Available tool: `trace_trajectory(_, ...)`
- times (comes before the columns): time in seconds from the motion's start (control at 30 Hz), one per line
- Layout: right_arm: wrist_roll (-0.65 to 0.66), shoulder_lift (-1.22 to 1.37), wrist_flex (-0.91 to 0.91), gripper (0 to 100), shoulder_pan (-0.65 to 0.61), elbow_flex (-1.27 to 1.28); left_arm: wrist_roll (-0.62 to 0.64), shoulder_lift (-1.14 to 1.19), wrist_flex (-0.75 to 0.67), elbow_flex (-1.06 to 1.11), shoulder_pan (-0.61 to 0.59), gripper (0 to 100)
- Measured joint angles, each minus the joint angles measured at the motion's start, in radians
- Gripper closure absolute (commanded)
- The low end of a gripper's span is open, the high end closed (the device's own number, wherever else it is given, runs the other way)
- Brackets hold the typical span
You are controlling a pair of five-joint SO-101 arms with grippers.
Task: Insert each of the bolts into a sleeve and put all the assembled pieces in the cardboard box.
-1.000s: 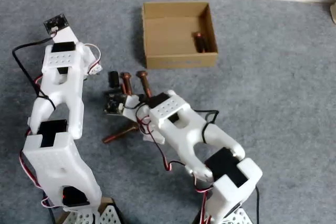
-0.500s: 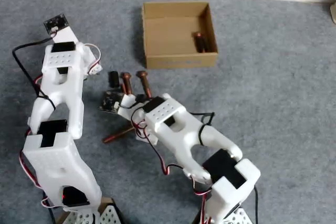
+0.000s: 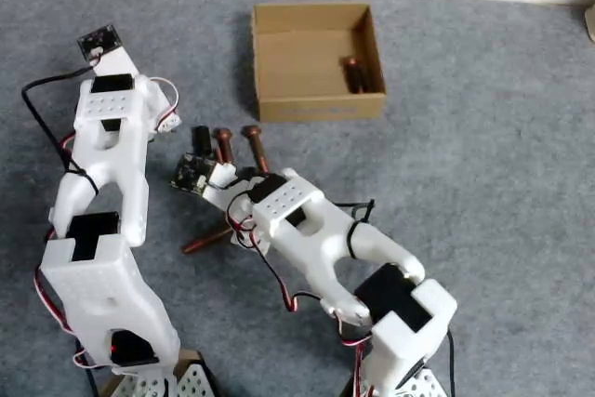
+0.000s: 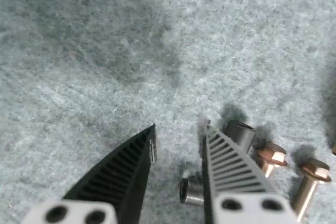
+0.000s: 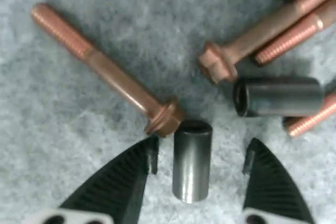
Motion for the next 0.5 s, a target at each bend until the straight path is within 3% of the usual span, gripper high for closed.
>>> trace_trajectory(0.17, -0.002, 0.123, 0.100, 80.3, 0.000, -0.110, 0.000, 0.000, 0.000, 0.000, 0.000, 85)
trace_trajectory(0.4, -0.002, 0.244, 0.236, 99.1, 0.003, -0.307, 0.000, 0.000, 0.000, 0.000, 0.000, 85)
trace_trajectory(0.5, -0.003, 0.259, 0.241, 99.1, 0.011, -0.325, 0.000, 0.000, 0.000, 0.000, 0.000, 85)
